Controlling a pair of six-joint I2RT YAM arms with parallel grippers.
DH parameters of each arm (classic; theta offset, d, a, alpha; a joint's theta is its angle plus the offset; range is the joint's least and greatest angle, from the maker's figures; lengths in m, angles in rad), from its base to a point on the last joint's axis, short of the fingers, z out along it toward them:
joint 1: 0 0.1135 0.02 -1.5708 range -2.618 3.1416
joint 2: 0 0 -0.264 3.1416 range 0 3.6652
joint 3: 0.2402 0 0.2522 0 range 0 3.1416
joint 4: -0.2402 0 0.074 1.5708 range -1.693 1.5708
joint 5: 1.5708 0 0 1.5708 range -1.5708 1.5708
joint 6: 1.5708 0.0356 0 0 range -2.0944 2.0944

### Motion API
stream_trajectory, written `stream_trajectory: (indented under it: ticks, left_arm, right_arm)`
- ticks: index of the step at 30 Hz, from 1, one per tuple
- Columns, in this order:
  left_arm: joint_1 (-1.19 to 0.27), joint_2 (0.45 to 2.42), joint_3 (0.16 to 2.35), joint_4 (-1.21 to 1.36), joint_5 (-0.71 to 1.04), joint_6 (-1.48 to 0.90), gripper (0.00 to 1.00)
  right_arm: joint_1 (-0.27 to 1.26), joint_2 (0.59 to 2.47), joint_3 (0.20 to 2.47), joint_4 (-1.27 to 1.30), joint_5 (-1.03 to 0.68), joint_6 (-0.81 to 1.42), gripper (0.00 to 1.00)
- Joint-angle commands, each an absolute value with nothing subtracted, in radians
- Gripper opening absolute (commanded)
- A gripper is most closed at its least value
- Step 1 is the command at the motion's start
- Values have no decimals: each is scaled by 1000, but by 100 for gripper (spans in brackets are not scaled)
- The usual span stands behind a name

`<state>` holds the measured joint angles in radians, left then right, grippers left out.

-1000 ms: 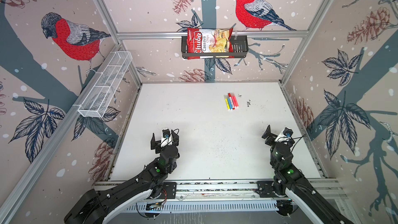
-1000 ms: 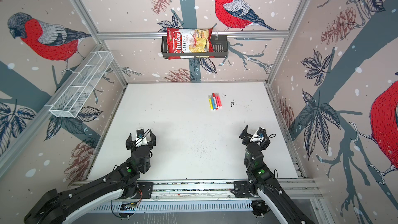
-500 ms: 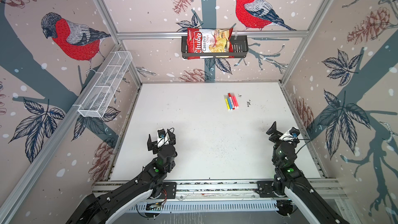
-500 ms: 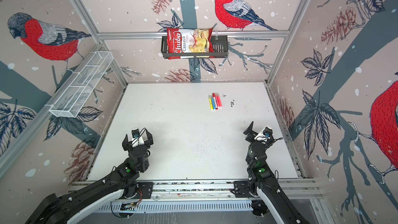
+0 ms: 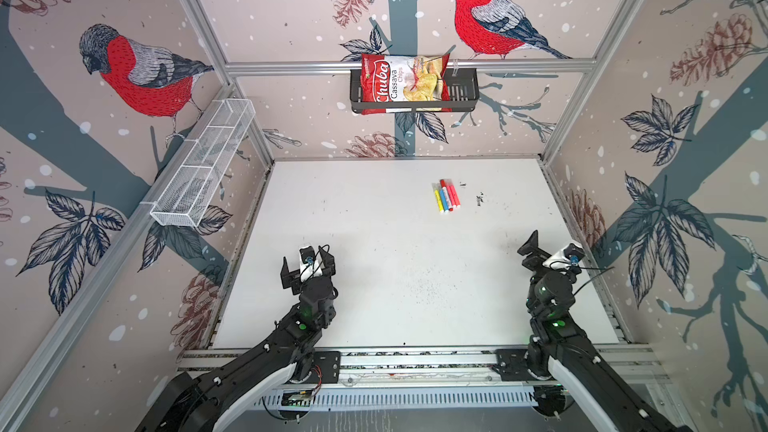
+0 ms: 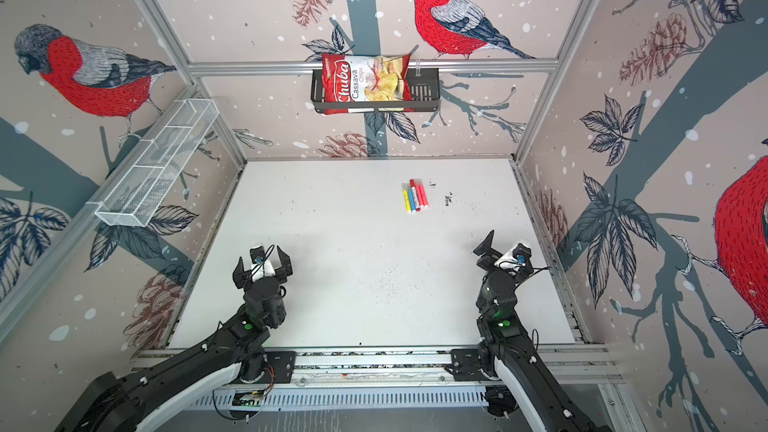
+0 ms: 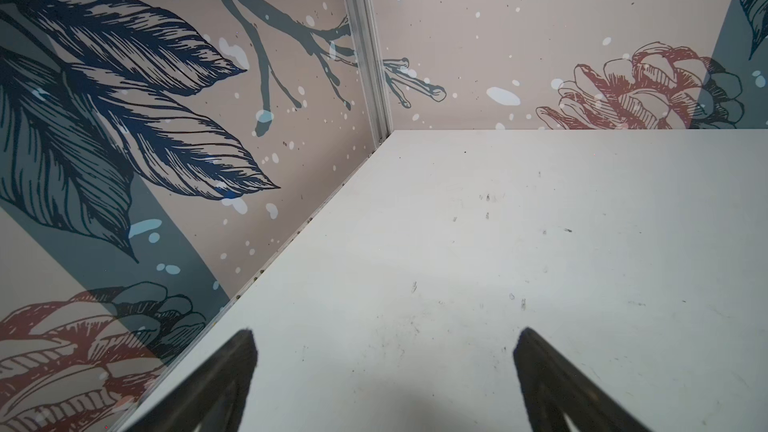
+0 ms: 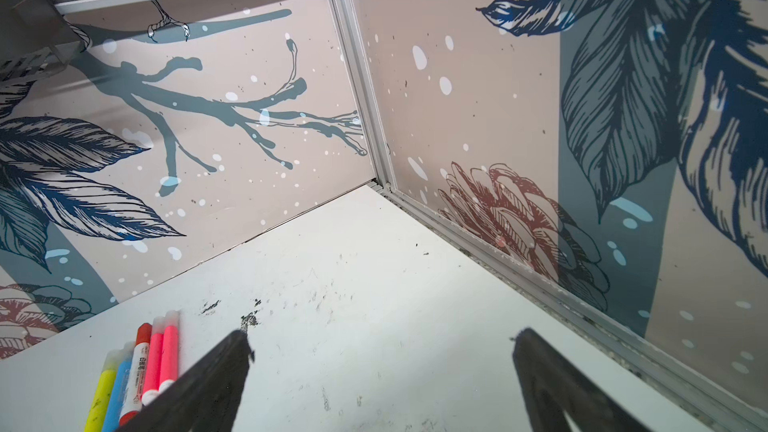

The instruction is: Insert the pens into the pen caps

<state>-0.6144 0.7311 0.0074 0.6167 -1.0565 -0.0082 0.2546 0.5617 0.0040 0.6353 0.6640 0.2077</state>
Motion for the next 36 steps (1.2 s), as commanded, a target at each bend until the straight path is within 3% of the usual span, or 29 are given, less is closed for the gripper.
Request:
stream_trajectory:
  ticks: [1, 36]
  left_arm:
    - [-602, 738, 9, 680, -1041, -3, 97]
    - [-421, 1016, 52, 962, -989, -14, 96]
  right_arm:
    - [250, 602, -50, 697, 644, 213, 100]
    - [157, 1093, 96, 972, 628, 175, 99]
